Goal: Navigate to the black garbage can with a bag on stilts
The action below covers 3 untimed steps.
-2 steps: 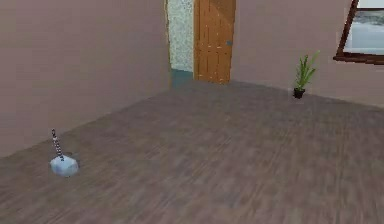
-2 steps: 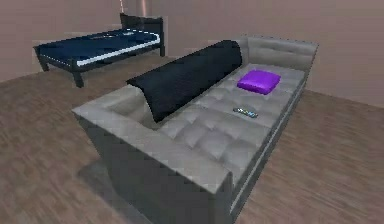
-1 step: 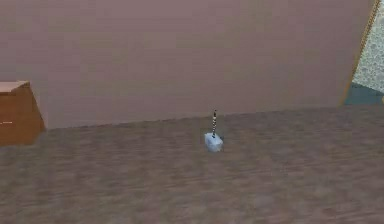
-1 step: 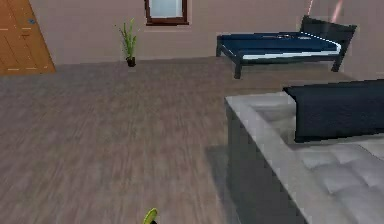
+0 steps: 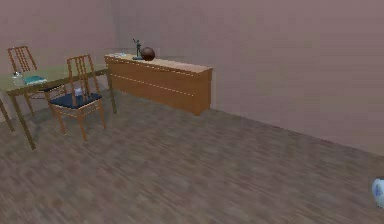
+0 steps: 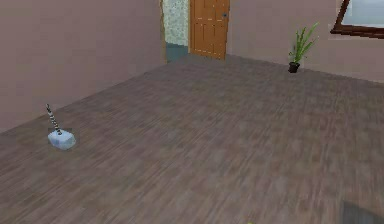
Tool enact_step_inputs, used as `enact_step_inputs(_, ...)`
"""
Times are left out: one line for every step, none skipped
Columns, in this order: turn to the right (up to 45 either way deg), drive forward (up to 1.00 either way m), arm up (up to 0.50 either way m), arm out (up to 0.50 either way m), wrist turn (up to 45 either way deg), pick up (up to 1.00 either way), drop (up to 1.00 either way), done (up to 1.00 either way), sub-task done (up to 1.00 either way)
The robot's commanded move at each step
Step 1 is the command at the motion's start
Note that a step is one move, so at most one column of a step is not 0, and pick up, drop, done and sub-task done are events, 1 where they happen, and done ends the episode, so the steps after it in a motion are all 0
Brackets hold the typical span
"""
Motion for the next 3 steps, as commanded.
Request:
enact_step_inputs(-3.0,0.00,0.00,0.00,0.0,0.00,0.00,0.00,0.00)
enact_step_inputs(0.0,0.10,0.00,0.00,0.0,0.00,0.00,0.00,0.00)
enact_step_inputs(45.0,0.00,0.00,0.00,0.0,0.00,0.00,0.00,0.00)
